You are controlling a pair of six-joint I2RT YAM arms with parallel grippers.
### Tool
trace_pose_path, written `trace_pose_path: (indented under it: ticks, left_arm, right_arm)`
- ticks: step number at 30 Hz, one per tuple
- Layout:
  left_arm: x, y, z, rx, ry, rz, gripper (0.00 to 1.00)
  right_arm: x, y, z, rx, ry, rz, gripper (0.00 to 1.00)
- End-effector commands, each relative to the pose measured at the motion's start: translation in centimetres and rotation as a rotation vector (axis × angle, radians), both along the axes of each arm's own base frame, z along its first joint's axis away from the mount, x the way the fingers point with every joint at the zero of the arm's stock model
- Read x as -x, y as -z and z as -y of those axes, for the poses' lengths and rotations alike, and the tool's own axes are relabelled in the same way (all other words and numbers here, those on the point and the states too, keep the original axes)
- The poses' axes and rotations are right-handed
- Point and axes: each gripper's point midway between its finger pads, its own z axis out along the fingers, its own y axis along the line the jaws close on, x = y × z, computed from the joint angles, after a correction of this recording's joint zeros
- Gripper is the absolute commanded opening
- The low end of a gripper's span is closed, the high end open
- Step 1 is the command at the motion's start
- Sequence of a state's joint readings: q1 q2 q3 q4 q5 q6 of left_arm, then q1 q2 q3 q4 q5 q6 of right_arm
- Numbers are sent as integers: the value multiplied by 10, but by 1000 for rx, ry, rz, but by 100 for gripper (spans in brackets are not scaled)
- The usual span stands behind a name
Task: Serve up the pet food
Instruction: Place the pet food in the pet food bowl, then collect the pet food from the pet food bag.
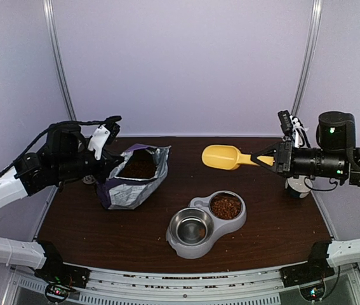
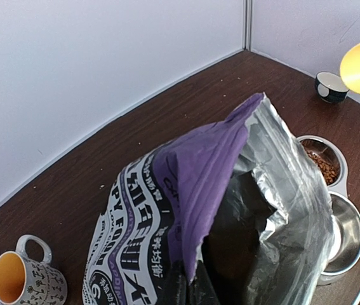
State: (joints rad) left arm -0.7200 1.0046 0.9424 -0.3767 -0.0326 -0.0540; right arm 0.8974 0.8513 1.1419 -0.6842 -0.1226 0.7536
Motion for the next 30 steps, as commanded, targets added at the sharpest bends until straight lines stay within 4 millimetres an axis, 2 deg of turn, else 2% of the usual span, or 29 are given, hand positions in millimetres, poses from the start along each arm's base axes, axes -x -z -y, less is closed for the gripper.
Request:
trace_pose_path:
  ticks: [1,5,9,13,17,20,22,26,29,30]
  left_arm:
    - [2,-24,-2,67,0,63,0]
    - [4,-27,-2,81,6,69,0]
    - [5,-25,2,86,28,58,0]
    - [6,-23,6,86,45,48,0]
    - [7,-23,8,89,60,53,0]
    - [9,-23,10,92,75,53,0]
    - [9,-21,11,93,82,49,0]
    - [9,-19,14,88,90,41,0]
    - [10,-17,18,90,110,29,0]
    - [11,-16,20,94,121,25,0]
  right_arm:
    - [11,-48,-45,-157,-144,105,0]
    - [19,-60,-75,-174,-223,148,0]
    - [24,-53,-101,-101,-266,174,0]
    - [19,-52,-114,-27,-259,195,0]
    - [6,-49,-123,66,-224,203,0]
    - [-2,-28,-137,190,-226,184,0]
    - [-10,-3,-150,293,-232,164,0]
    - [-18,33,-164,418,-241,123,0]
    - [-29,49,-172,490,-212,102,0]
    - [-34,47,-175,504,-194,109,0]
